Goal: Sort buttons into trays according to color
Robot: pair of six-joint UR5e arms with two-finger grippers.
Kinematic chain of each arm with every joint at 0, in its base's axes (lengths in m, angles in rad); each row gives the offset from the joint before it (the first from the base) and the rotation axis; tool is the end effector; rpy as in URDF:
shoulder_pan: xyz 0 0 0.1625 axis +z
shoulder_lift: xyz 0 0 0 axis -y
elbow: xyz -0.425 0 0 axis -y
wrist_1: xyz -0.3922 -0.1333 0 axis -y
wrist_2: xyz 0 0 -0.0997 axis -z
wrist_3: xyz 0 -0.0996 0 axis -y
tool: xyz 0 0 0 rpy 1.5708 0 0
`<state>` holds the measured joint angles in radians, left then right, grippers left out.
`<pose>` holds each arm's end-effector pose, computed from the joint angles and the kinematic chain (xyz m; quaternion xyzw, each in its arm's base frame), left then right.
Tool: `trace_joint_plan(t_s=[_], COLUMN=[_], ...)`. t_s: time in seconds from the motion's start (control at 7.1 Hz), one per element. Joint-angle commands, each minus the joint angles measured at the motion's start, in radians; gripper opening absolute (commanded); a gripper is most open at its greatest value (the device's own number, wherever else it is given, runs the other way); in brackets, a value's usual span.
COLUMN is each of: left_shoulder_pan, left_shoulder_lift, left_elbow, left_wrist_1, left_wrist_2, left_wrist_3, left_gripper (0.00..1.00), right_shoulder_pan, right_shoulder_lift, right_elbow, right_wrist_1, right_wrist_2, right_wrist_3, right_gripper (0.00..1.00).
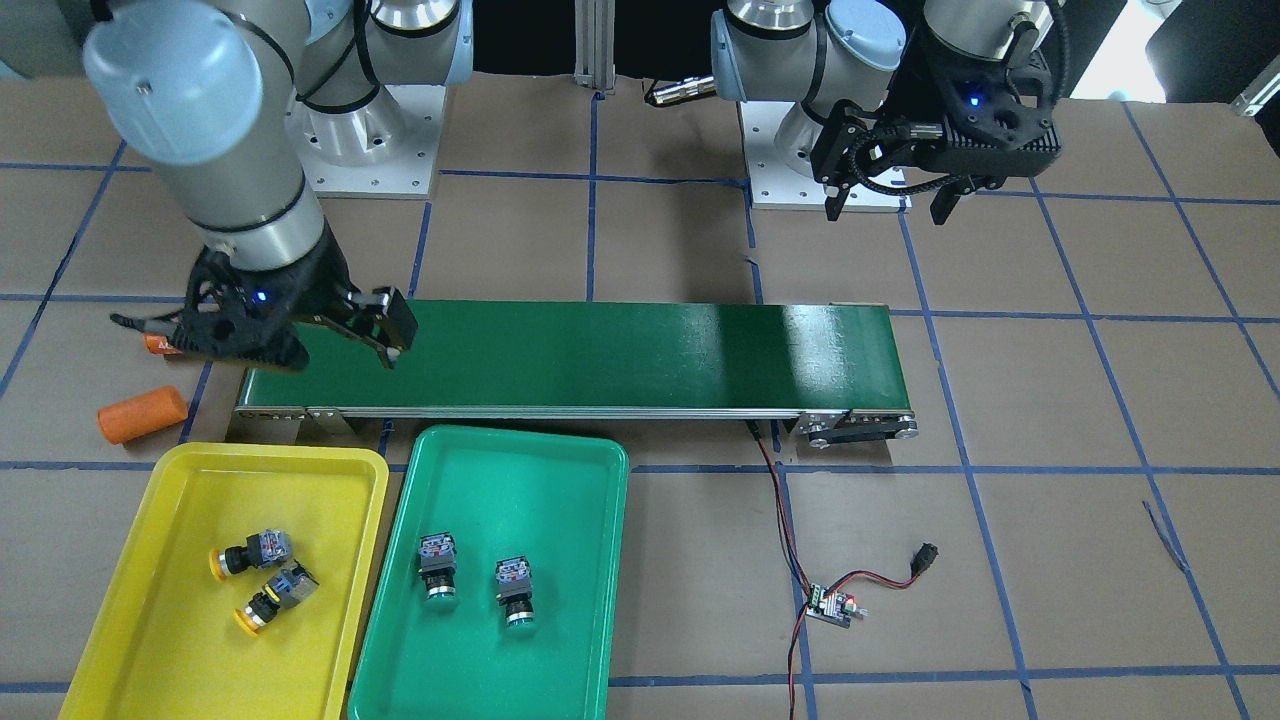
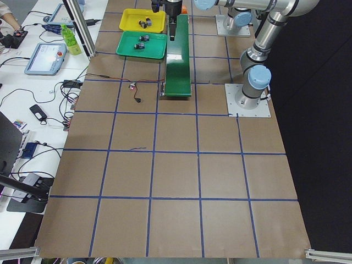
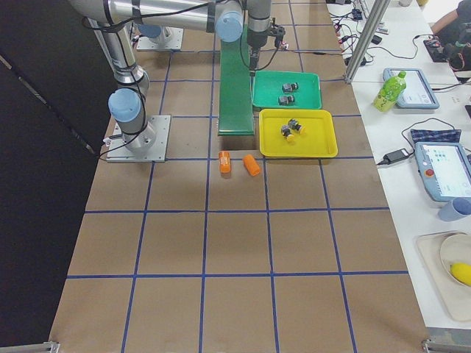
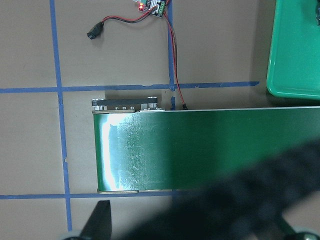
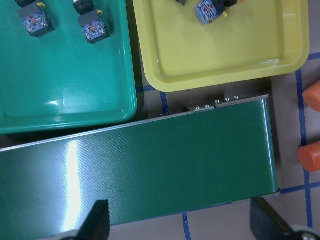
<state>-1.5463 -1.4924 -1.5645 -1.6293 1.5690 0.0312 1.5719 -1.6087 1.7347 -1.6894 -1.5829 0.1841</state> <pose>-0.1222 -0.4629 0.5224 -0.0034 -0.9999 0.0131 0.0005 0.1326 -0.4718 0.4376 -0.0913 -0.9958 -0.0031 0.0064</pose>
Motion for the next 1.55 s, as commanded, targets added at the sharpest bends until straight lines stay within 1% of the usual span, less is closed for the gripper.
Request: trace_joint_plan(t_s=[0.0,0.28,0.42,0.7,0.99,1.41], left_shoulder_pan=[0.0,0.0,0.0,0.0,0.0,0.0], left_shoulder_lift=[0.0,-0.006,-0.005,-0.006,-0.009,-0.009], left_elbow=[0.0,0.001,0.003,0.001,0.004,0.004], left_wrist_1=[0.0,0.0,-0.001,-0.001,-0.003,-0.015], left_wrist_2=[0.002,0.003,0.005,0.003,0.005,0.002], left_wrist_3=[-0.002,0.0,0.0,0.0,-0.002,-0.002], left_gripper=[1.0,1.0,1.0,1.0,1.0,1.0], right_shoulder_pan=[-0.02,-0.015,-0.015,-0.015,-0.016,-0.016], right_shoulder_lift=[-0.082,-0.08,-0.074,-0.074,-0.074,-0.076], right_elbow=[0.046,-0.019,-0.055,-0.055,-0.028,-0.027], right_wrist_1=[-0.003,0.017,0.086,0.091,0.094,0.094], right_wrist_2=[0.012,0.009,0.011,0.009,-0.003,-0.005], right_wrist_3=[-0.003,-0.002,0.008,0.011,0.0,0.001], right_gripper=[1.0,1.0,1.0,1.0,1.0,1.0])
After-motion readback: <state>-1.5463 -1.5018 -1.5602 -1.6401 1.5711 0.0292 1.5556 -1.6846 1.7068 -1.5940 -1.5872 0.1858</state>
